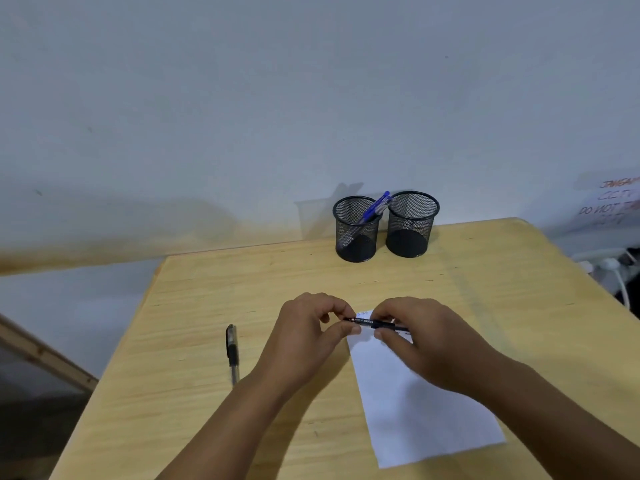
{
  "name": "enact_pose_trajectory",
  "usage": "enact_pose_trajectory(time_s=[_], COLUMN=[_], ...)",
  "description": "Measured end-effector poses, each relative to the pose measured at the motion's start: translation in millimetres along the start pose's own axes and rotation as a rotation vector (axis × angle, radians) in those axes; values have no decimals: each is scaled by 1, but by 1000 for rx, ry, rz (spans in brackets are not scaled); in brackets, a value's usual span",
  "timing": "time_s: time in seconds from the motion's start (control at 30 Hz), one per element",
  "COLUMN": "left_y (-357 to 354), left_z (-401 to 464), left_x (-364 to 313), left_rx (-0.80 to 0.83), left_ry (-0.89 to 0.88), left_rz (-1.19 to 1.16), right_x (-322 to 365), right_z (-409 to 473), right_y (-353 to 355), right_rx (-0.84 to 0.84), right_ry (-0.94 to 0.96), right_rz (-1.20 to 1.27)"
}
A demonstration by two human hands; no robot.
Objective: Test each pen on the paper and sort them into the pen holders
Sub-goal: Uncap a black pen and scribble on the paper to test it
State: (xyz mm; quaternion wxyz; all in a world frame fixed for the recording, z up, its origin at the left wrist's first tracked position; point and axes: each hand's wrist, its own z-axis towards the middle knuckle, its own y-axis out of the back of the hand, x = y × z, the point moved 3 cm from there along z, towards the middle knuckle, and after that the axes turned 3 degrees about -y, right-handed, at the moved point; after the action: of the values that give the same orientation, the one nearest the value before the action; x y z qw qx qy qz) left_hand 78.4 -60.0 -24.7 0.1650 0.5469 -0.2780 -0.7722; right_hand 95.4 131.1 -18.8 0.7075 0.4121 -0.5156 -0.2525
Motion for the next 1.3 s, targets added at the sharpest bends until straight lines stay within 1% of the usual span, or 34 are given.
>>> enact_pose_trajectory(time_s=[0.17, 0.33, 0.5, 0.6, 0.77, 0.83, 0.9, 1.0, 1.13, 1.23, 1.3], left_y=[-5, -5, -5, -6, -4, -2, 1, 8, 17, 21, 22], left_z=[-1, 0, 3, 1, 1, 2, 3, 5, 2, -3, -6], left_x=[-2, -3, 0, 3, 4, 5, 9, 21, 37, 41, 42], left_rx=[11, 7, 12, 13, 23, 23, -9, -83, -154, -166, -170], left_ry=[26, 48, 55, 99, 114, 119, 135, 193, 279, 342, 382], left_rz=[-16, -59, -70, -131, -145, -136, -126, -117, 16, 184, 253], right_x=[0, -3, -1, 1, 0, -2, -3, -12, -25, -26, -25], right_z=[4, 6, 6, 3, 0, 2, 5, 4, -1, -4, -7], right_y=[-5, -6, -10, -13, -15, -15, -13, -12, -13, -11, -10], right_rx=[-32, -78, -59, -50, -67, -48, -43, -64, -92, -147, -172], right_ry=[-8, -125, -198, -221, -219, -210, -211, -286, -404, -501, -556], right_rz=[36, 46, 64, 87, 81, 131, 235, 330, 439, 575, 631])
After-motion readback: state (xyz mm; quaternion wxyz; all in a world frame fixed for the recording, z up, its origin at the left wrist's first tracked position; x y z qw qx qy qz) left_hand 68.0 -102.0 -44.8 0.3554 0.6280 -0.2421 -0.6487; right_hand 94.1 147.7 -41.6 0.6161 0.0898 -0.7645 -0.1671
